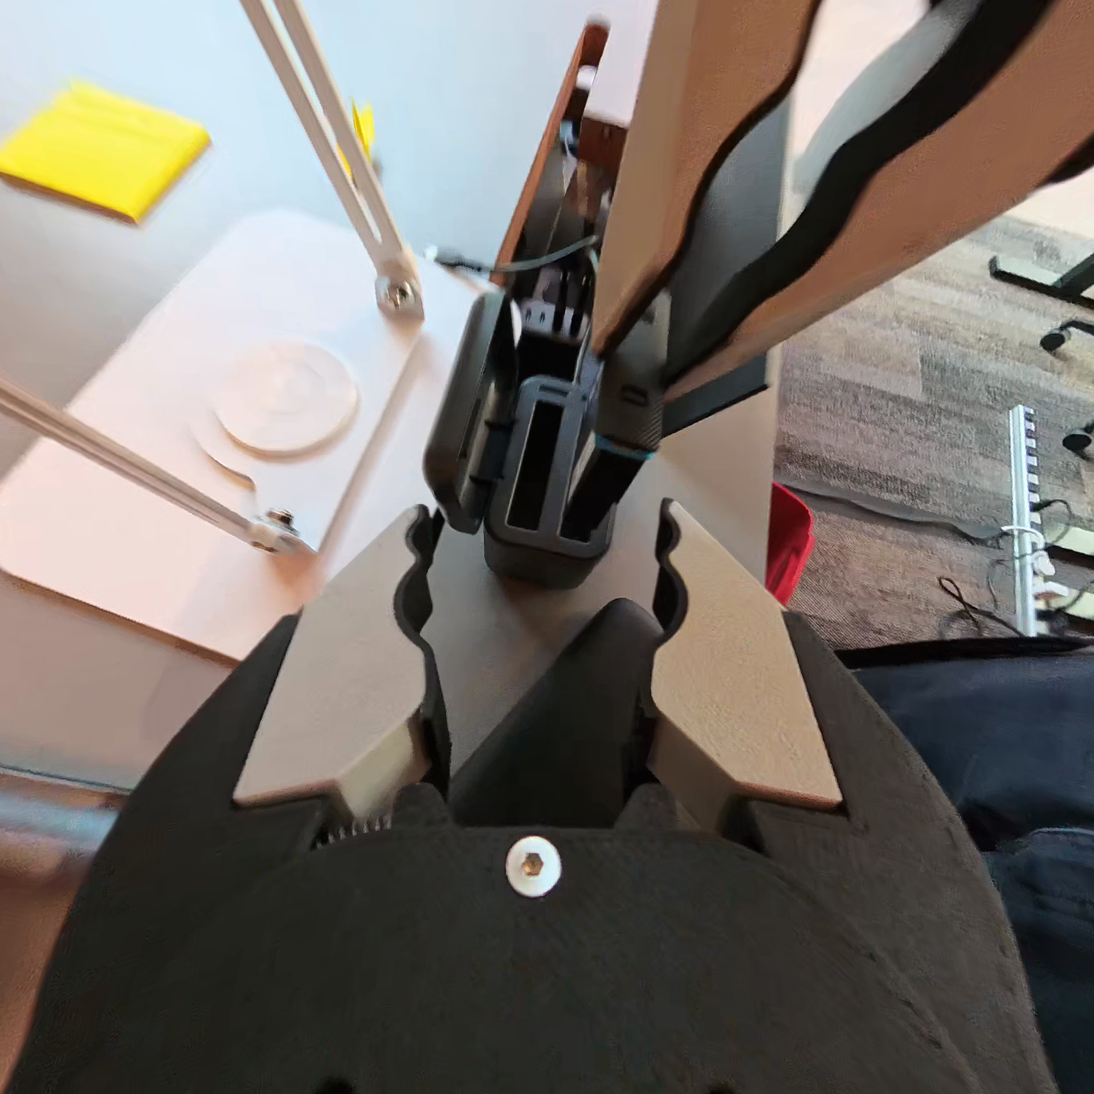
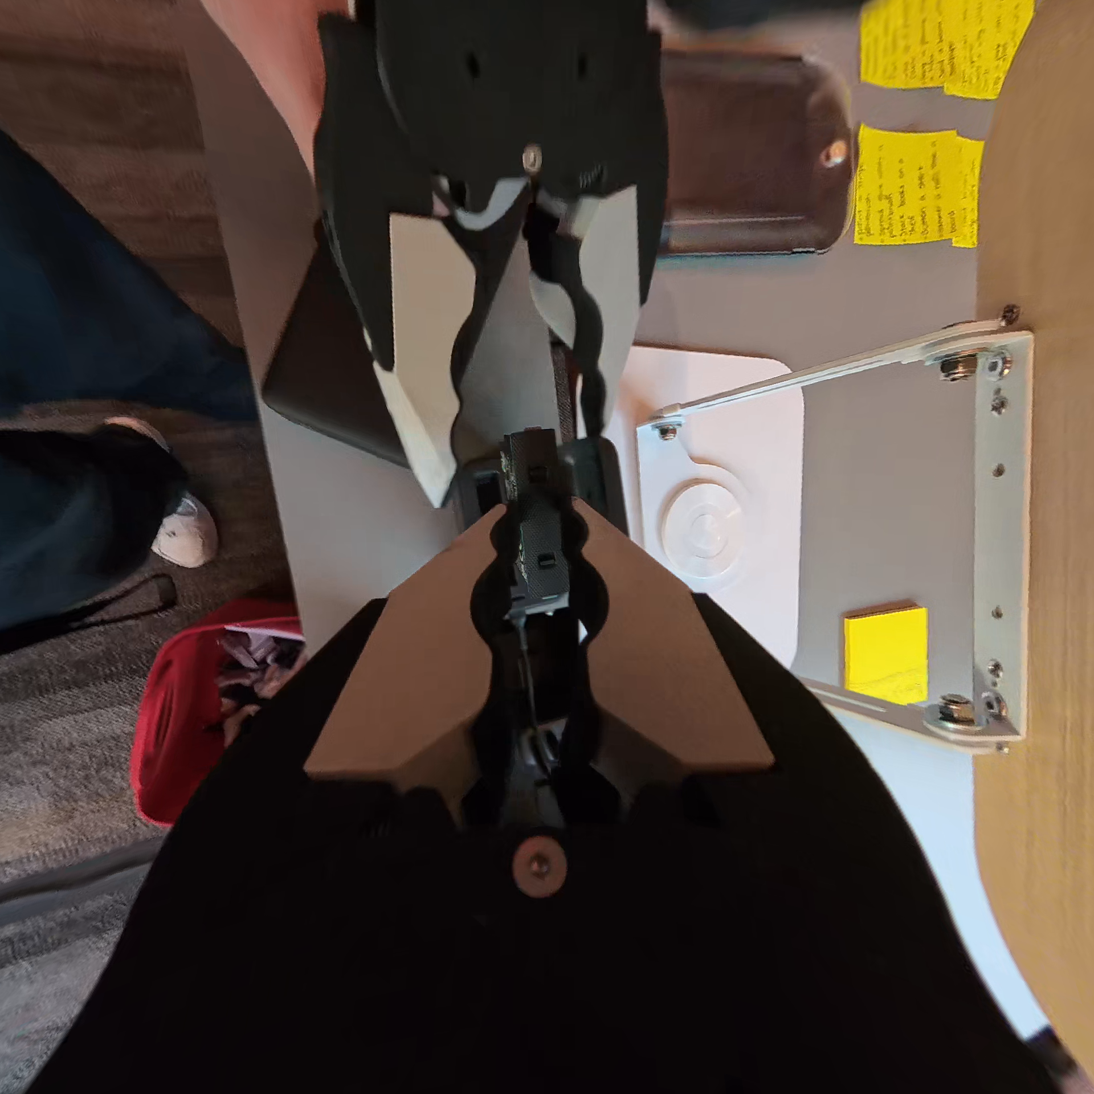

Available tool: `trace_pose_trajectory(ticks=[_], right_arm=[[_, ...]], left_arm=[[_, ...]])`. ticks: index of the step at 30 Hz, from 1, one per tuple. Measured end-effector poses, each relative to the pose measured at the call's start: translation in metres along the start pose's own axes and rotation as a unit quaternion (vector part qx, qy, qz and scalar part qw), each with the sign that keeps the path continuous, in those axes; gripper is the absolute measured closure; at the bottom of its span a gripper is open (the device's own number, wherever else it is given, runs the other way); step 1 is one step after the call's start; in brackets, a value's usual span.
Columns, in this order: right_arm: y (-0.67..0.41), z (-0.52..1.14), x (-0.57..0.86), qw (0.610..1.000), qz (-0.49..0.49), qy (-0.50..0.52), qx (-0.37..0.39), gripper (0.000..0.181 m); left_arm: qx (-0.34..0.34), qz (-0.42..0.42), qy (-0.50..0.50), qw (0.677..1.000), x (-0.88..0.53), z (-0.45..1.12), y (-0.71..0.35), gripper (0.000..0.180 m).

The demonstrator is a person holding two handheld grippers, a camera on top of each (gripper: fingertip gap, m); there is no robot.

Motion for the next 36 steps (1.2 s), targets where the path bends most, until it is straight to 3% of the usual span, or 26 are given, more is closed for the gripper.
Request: trace_pose_trajectory(ticks=[5, 6, 8, 11, 12, 16, 23, 30, 33, 36], right_arm=[[-0.026, -0.006, -0.019, 0.997, 0.043, -0.026, 0.052, 0.168], [-0.033, -0.005, -0.025, 0.996, 0.049, -0.040, 0.064, 0.168], [-0.047, -0.002, -0.034, 0.993, 0.054, -0.055, 0.089, 0.168], [-0.075, 0.010, -0.055, 0.982, 0.073, -0.094, 0.148, 0.164], [-0.087, 0.015, -0.061, 0.975, 0.085, -0.095, 0.180, 0.156], [-0.134, 0.048, -0.086, 0.945, 0.113, -0.153, 0.265, 0.142], [-0.169, 0.190, -0.115, 0.970, -0.112, -0.194, 0.093, 0.127], [-0.168, 0.255, -0.104, 0.968, -0.067, -0.243, 0.006, 0.113], [-0.173, 0.258, -0.096, 0.971, -0.055, -0.235, -0.005, 0.138], [-0.172, 0.255, -0.095, 0.975, -0.006, -0.220, -0.039, 0.139]], left_arm=[[0.050, 0.073, 0.015, 0.996, 0.035, -0.043, -0.029, 0.149], [0.047, 0.085, 0.014, 0.995, 0.041, -0.050, -0.029, 0.166], [0.034, 0.086, 0.004, 0.996, 0.051, -0.067, -0.025, 0.170], [0.025, -0.009, -0.027, 0.999, 0.069, -0.107, -0.008, 0.171], [0.032, -0.047, -0.051, 0.997, 0.076, -0.127, 0.002, 0.170], [0.066, -0.179, -0.173, 0.966, 0.117, -0.227, 0.049, 0.170], [0.070, -0.235, -0.300, 0.922, 0.174, -0.366, 0.084, 0.170], [0.114, -0.237, -0.323, 0.909, 0.180, -0.443, 0.098, 0.171], [0.123, -0.242, -0.318, 0.908, 0.176, -0.488, 0.117, 0.171], [0.148, -0.245, -0.308, 0.907, 0.164, -0.544, 0.136, 0.171]])
Point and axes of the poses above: each gripper's, where its closed fingertips meet, z out along the fingers, y out of its underside, x = y × z across the jaws, the point moved 5 cm from there along -z, back along the fingers, and after that the axes turned 12 degrees about x, right-handed, at the moved point
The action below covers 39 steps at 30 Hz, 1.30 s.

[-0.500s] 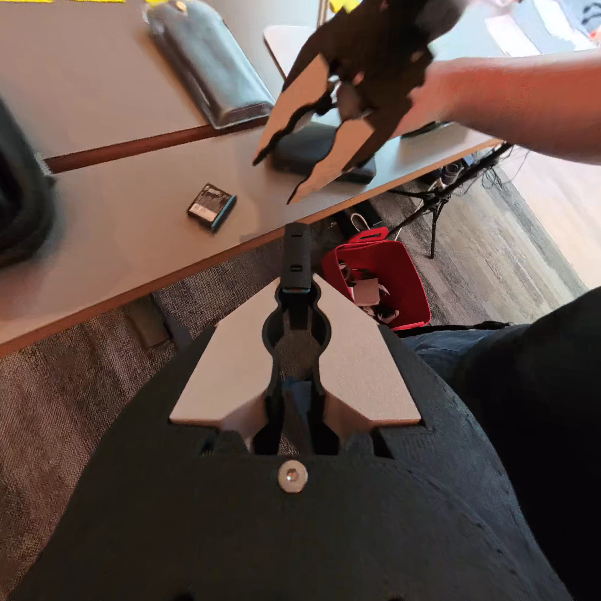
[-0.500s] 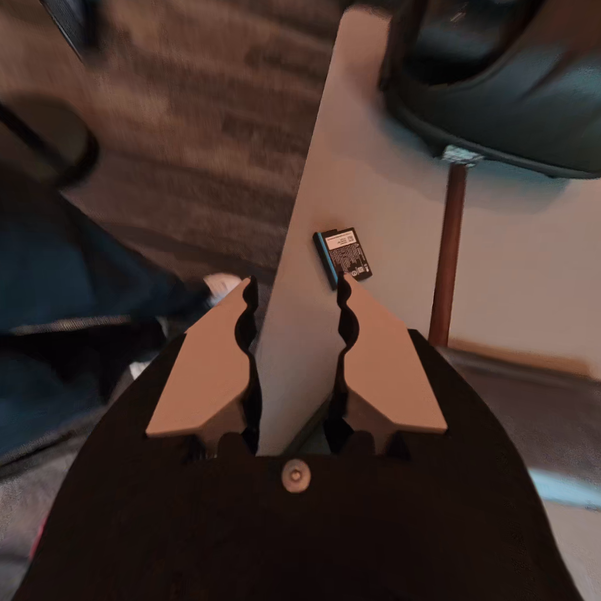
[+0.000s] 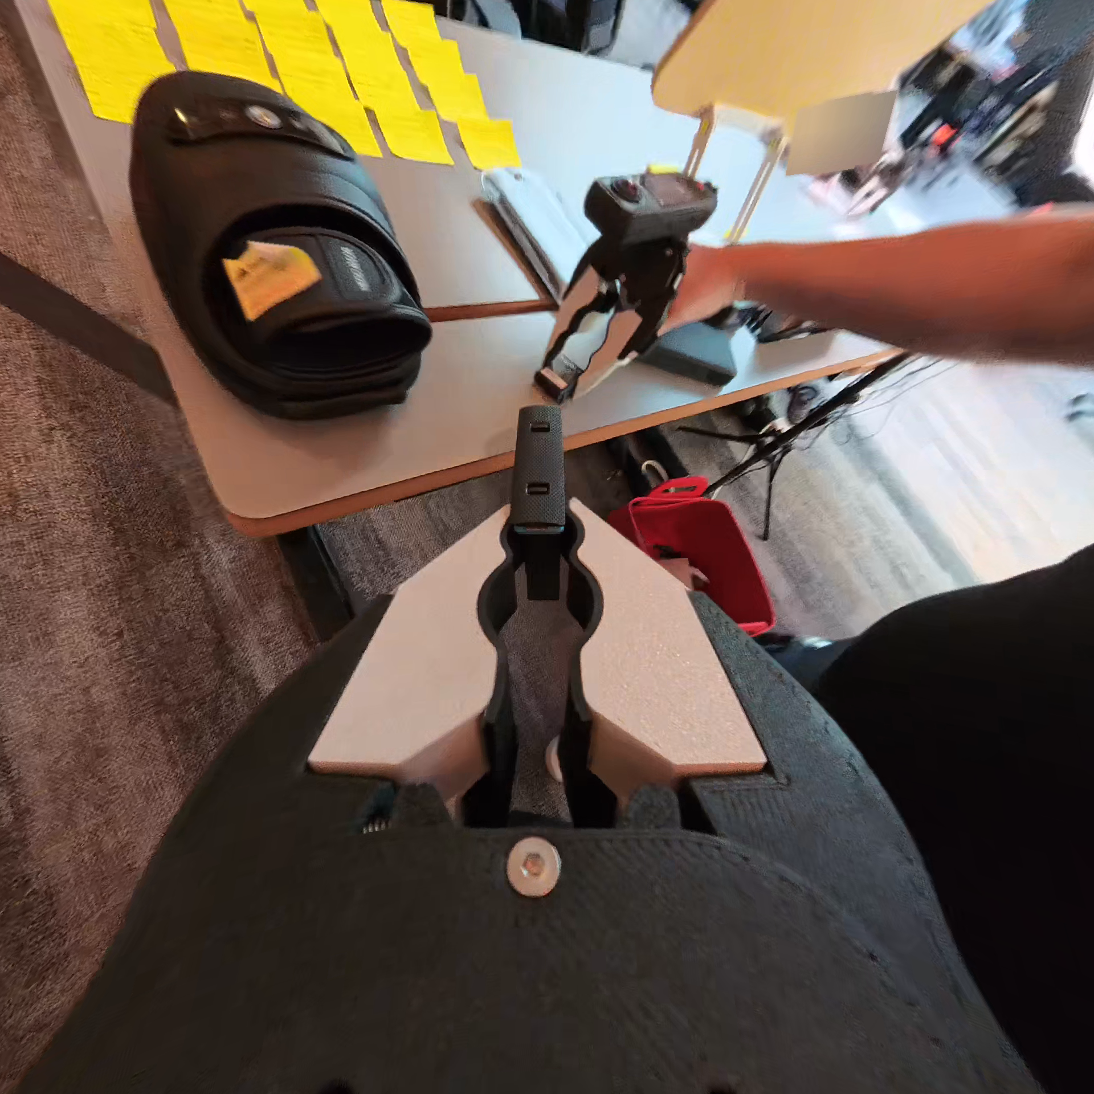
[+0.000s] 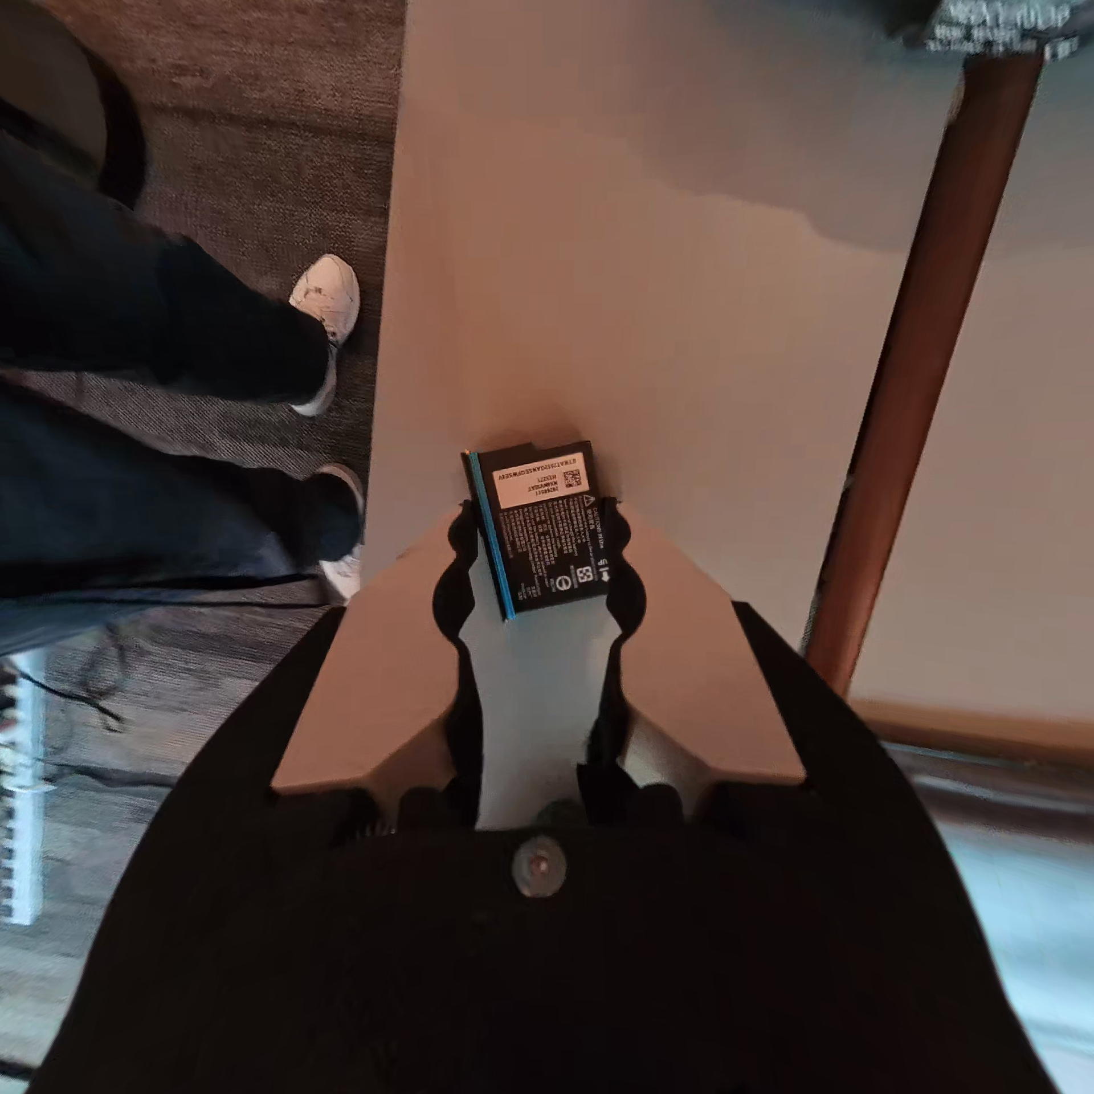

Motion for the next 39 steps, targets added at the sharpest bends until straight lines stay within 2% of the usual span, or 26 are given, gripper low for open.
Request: trace_pose_trajectory(ticks=[2, 4, 8, 13, 17, 21, 26, 32, 36, 39], right_arm=[[-0.009, -0.007, -0.006, 0.997, 0.064, 0.033, 0.029, 0.139], [-0.028, -0.021, -0.014, 0.982, 0.133, 0.090, 0.100, 0.139], [-0.106, -0.061, -0.032, 0.910, 0.242, 0.181, 0.284, 0.139], [-0.251, -0.101, 0.003, 0.842, 0.225, 0.228, 0.435, 0.139], [-0.361, -0.115, 0.088, 0.799, 0.193, 0.209, 0.529, 0.139], [-0.453, -0.110, 0.193, 0.773, 0.148, 0.196, 0.585, 0.139], [-0.564, -0.080, 0.344, 0.744, 0.150, 0.121, 0.640, 0.139], [-0.664, -0.021, 0.480, 0.735, 0.174, 0.044, 0.654, 0.139], [-0.688, 0.016, 0.567, 0.723, 0.213, 0.038, 0.656, 0.139], [-0.700, 0.033, 0.642, 0.701, 0.268, 0.077, 0.657, 0.139]], left_arm=[[0.018, -0.033, 0.031, 0.999, -0.032, -0.025, -0.012, 0.171], [0.033, -0.072, 0.059, 0.995, -0.067, -0.049, -0.026, 0.171], [0.069, -0.129, 0.097, 0.984, -0.138, -0.081, -0.064, 0.171], [0.106, -0.126, 0.143, 0.976, -0.217, -0.083, -0.126, 0.171], [0.151, -0.112, 0.175, 0.966, -0.289, -0.076, -0.204, 0.171], [0.161, -0.073, 0.161, 0.971, -0.374, -0.075, -0.282, 0.172], [0.165, -0.076, 0.124, 0.976, -0.487, -0.085, -0.357, 0.171], [0.185, -0.039, 0.095, 0.977, -0.633, -0.064, -0.426, 0.171], [0.168, -0.005, 0.152, 0.974, -0.747, -0.006, -0.481, 0.171], [0.143, -0.022, 0.223, 0.964, -0.821, 0.050, -0.535, 0.171]])
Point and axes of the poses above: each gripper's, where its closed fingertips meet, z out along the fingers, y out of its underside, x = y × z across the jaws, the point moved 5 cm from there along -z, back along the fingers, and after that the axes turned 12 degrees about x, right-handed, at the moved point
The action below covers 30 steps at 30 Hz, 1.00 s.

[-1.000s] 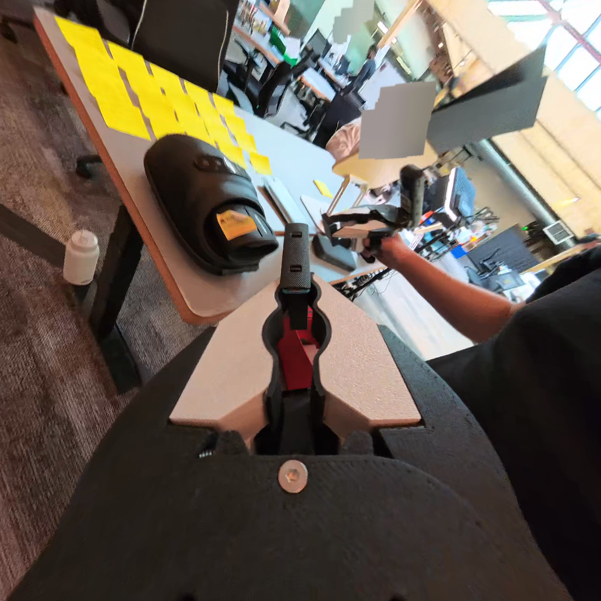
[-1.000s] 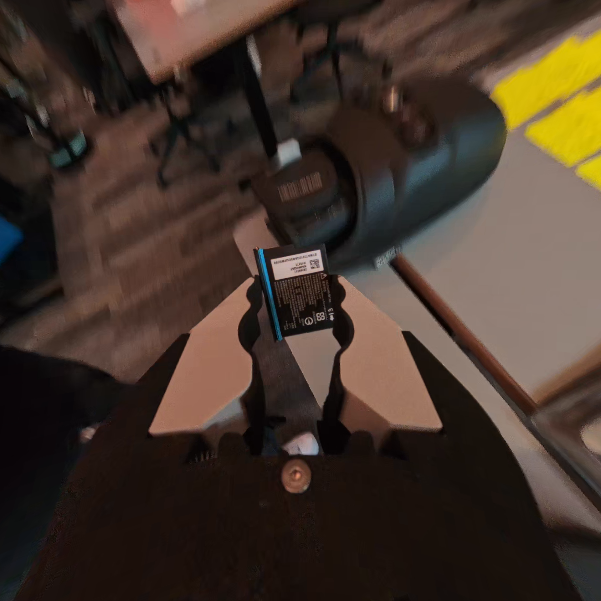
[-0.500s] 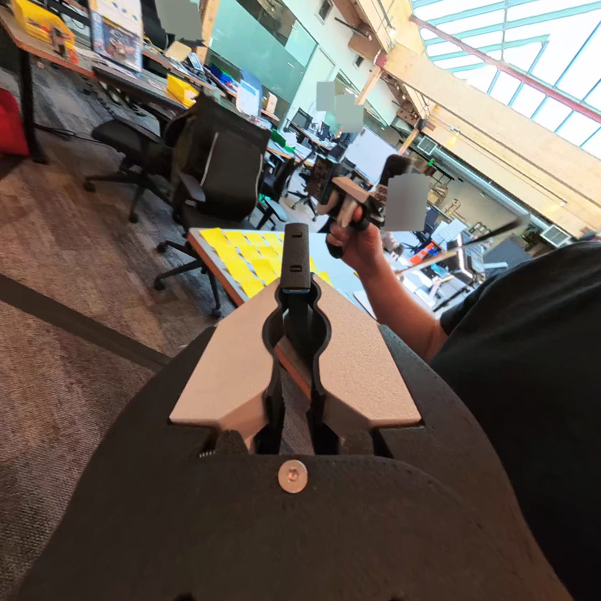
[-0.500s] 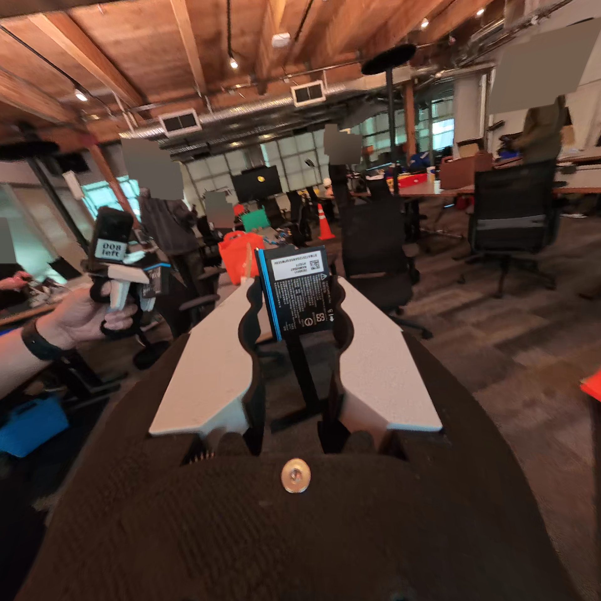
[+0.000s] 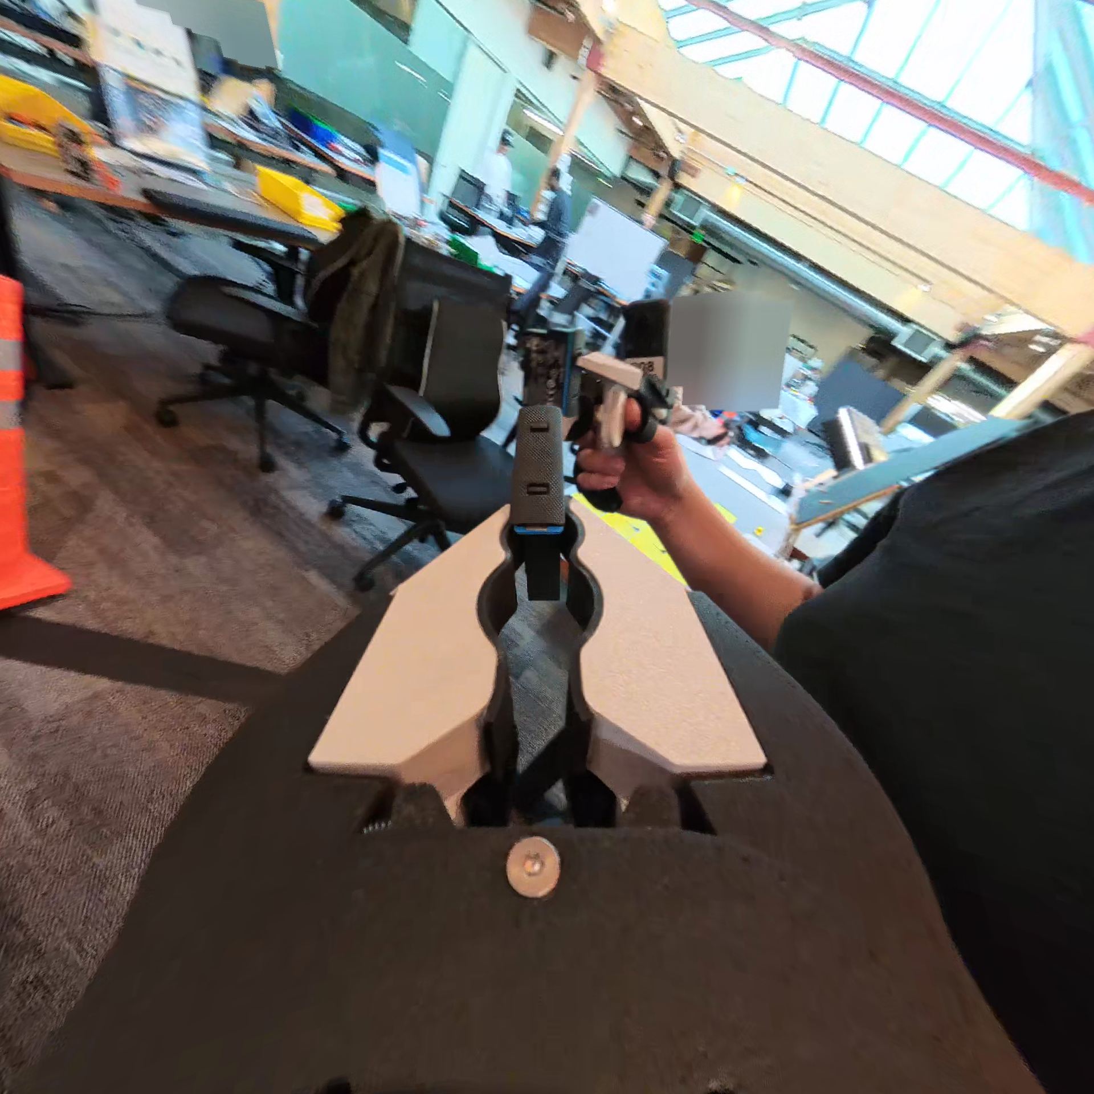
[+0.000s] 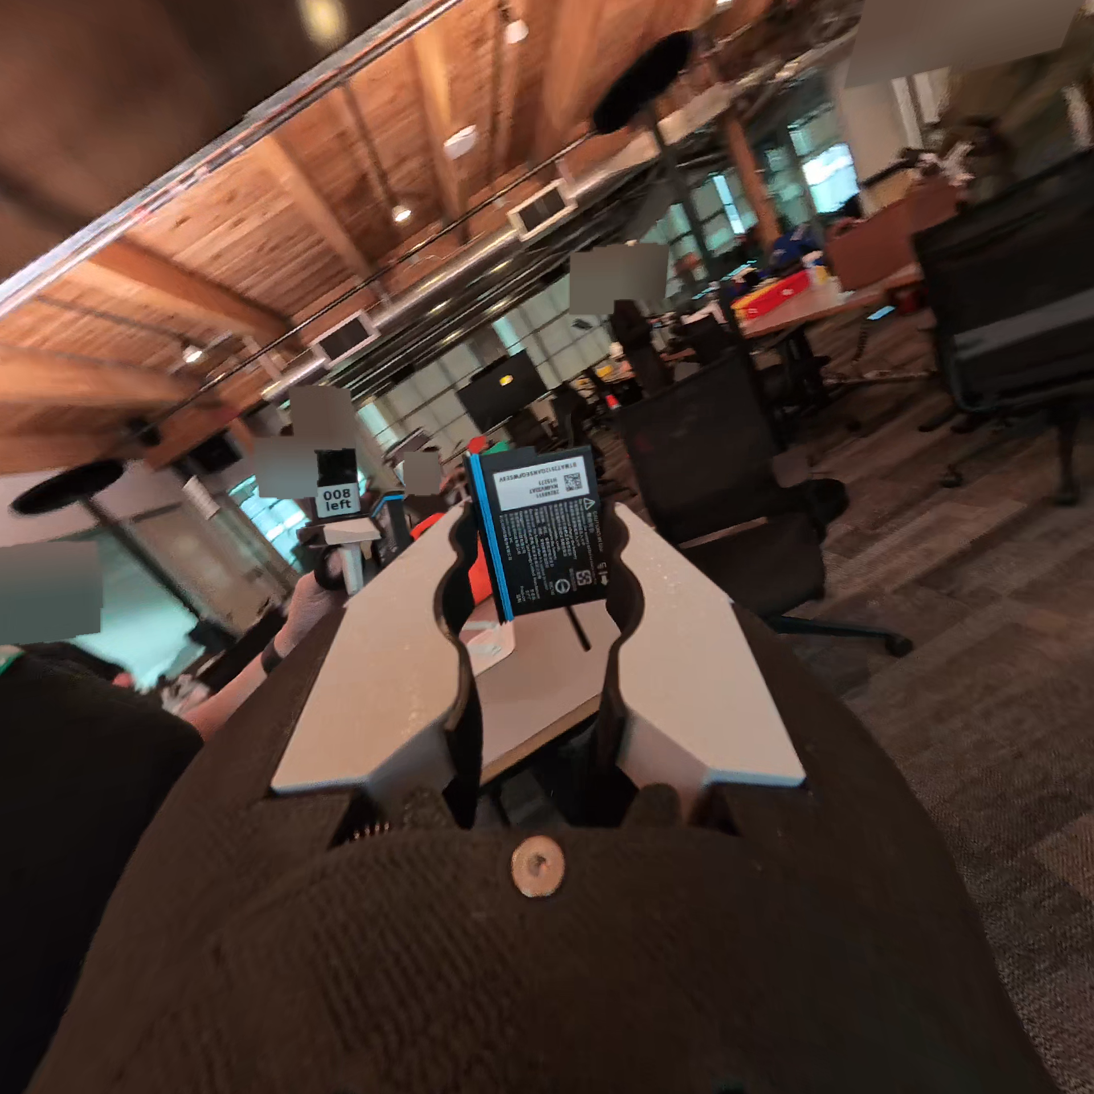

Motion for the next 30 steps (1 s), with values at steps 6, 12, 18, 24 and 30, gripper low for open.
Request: trace_pose_trajectory(ticks=[6, 12, 18, 24, 30], right_arm=[[-0.034, 0.093, 0.114, 0.996, 0.047, 0.067, 0.028, 0.139], [-0.076, 0.216, 0.285, 0.996, 0.078, 0.043, 0.027, 0.140], [-0.097, 0.418, 0.454, 0.990, 0.128, -0.010, -0.065, 0.140], [-0.075, 0.649, 0.586, 0.981, 0.103, -0.082, -0.145, 0.139], [-0.052, 0.862, 0.694, 0.979, 0.136, -0.082, -0.129, 0.140]], left_arm=[[-0.043, 0.014, 0.042, 0.998, -0.169, 0.067, -0.093, 0.171], [0.007, 0.021, -0.010, 1.000, -0.371, 0.110, -0.166, 0.171], [0.083, 0.020, -0.146, 0.986, -0.554, 0.080, -0.280, 0.171], [0.182, 0.075, -0.286, 0.938, -0.726, -0.013, -0.395, 0.171], [0.235, 0.102, -0.335, 0.907, -0.905, -0.102, -0.529, 0.170]])
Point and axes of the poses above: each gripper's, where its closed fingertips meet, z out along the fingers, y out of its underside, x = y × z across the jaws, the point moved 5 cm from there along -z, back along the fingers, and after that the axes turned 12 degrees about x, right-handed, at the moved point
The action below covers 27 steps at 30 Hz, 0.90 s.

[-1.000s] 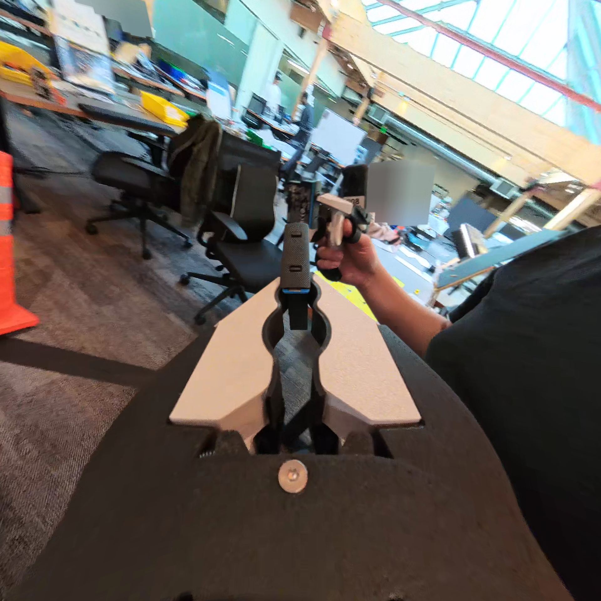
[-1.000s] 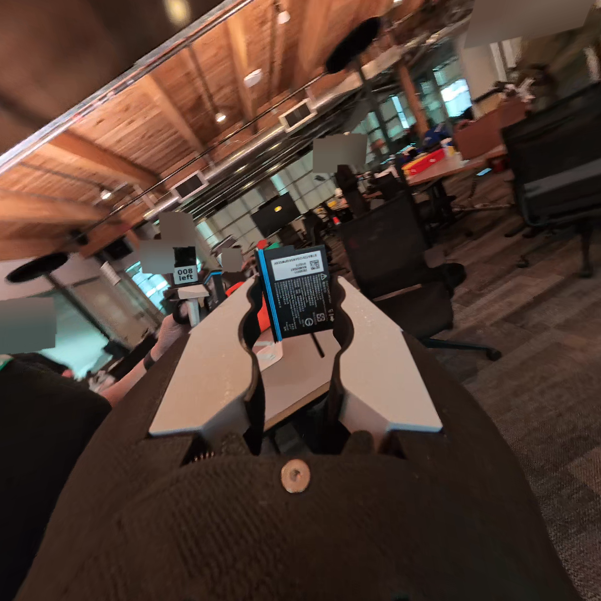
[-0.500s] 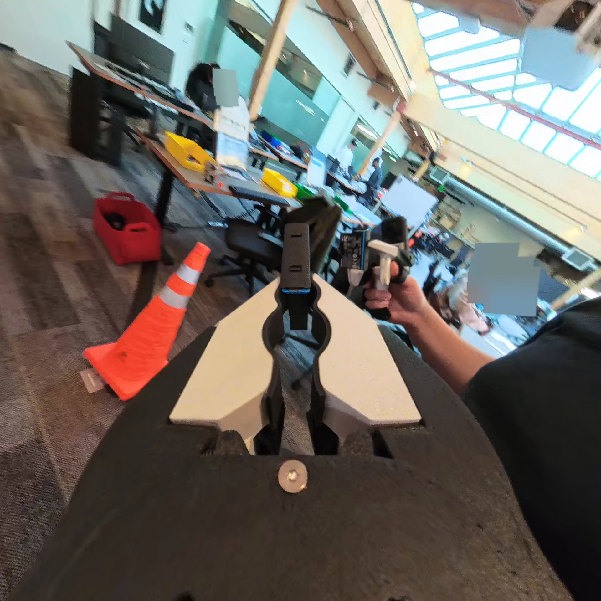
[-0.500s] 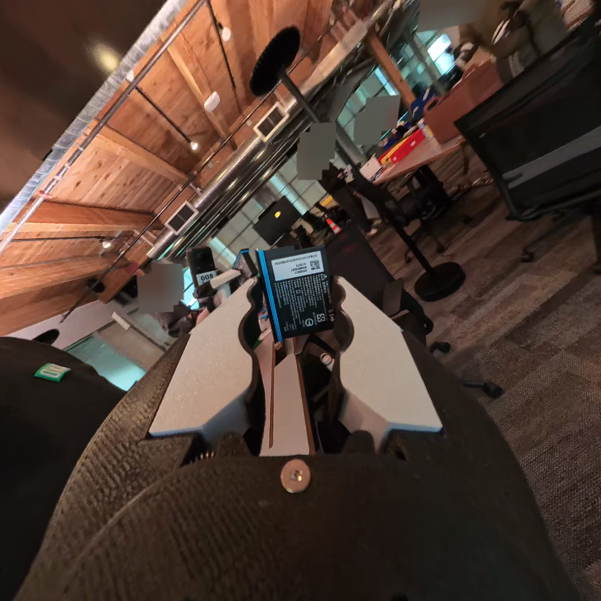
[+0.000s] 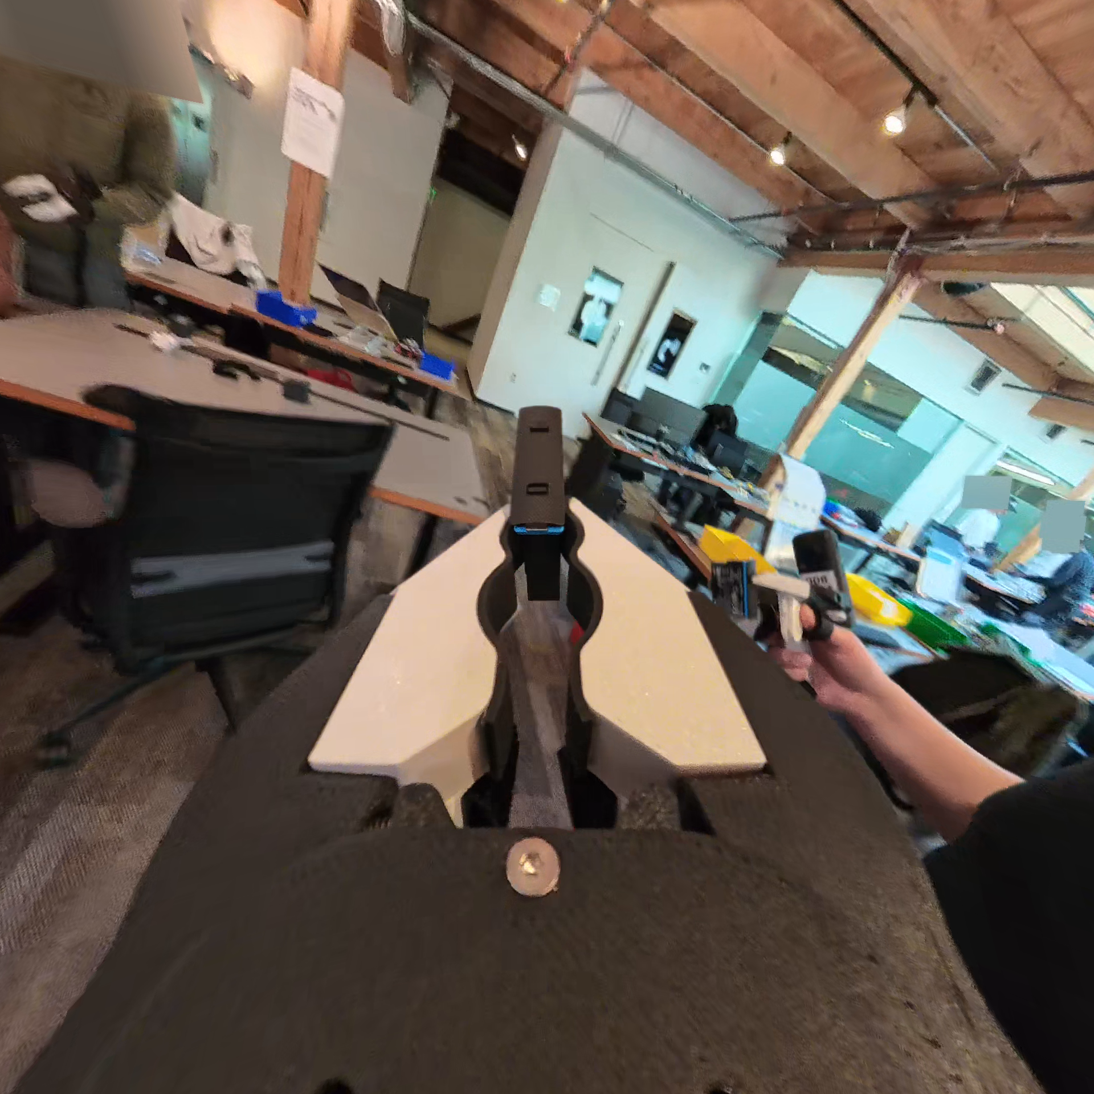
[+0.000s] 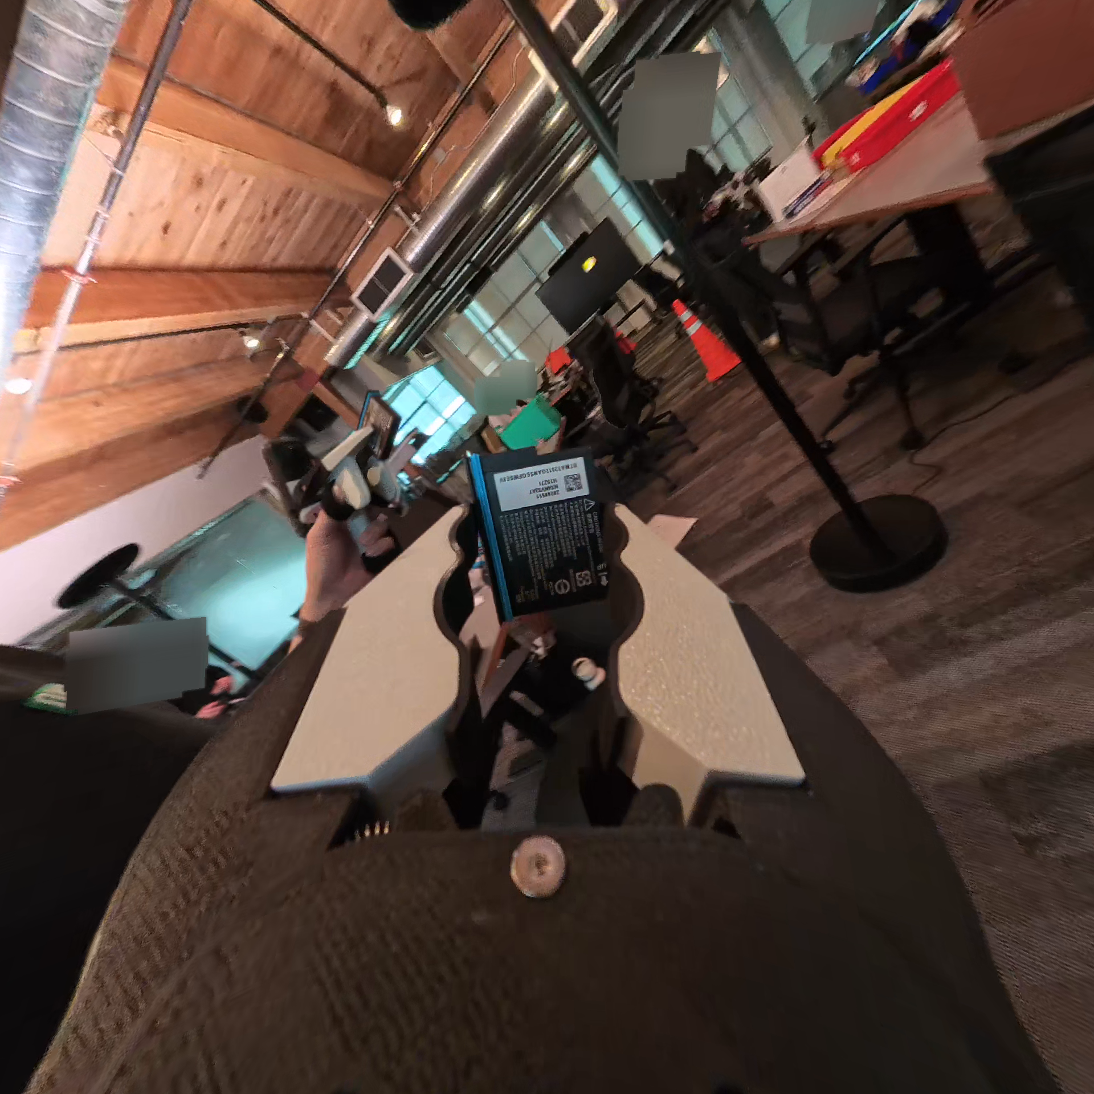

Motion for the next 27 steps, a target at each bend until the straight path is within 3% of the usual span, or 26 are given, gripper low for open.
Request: trace_pose_trajectory(ticks=[5, 8, 12, 15, 18, 22, 27], right_arm=[[-0.047, 0.163, 0.092, 0.996, 0.008, -0.042, -0.082, 0.139], [-0.053, 0.286, 0.140, 0.979, 0.008, -0.129, -0.156, 0.140], [-0.012, 0.475, 0.168, 0.925, 0.044, -0.262, -0.272, 0.140], [0.048, 0.608, 0.140, 0.861, 0.096, -0.347, -0.358, 0.140], [0.128, 0.727, 0.099, 0.812, 0.068, -0.400, -0.418, 0.139], [0.233, 0.864, 0.035, 0.769, 0.066, -0.471, -0.426, 0.139], [0.337, 1.008, -0.012, 0.744, 0.075, -0.504, -0.432, 0.139]], left_arm=[[0.027, 0.064, -0.077, 0.995, -0.140, 0.066, -0.070, 0.171], [0.057, 0.073, -0.122, 0.988, -0.223, 0.083, -0.098, 0.171], [0.108, 0.036, -0.180, 0.977, -0.322, 0.084, -0.134, 0.171], [0.149, -0.019, -0.199, 0.968, -0.375, 0.066, -0.169, 0.171], [0.164, -0.023, -0.254, 0.953, -0.419, 0.027, -0.199, 0.171], [0.159, 0.025, -0.334, 0.929, -0.477, -0.038, -0.236, 0.171], [0.147, 0.085, -0.461, 0.871, -0.561, -0.122, -0.292, 0.171]])
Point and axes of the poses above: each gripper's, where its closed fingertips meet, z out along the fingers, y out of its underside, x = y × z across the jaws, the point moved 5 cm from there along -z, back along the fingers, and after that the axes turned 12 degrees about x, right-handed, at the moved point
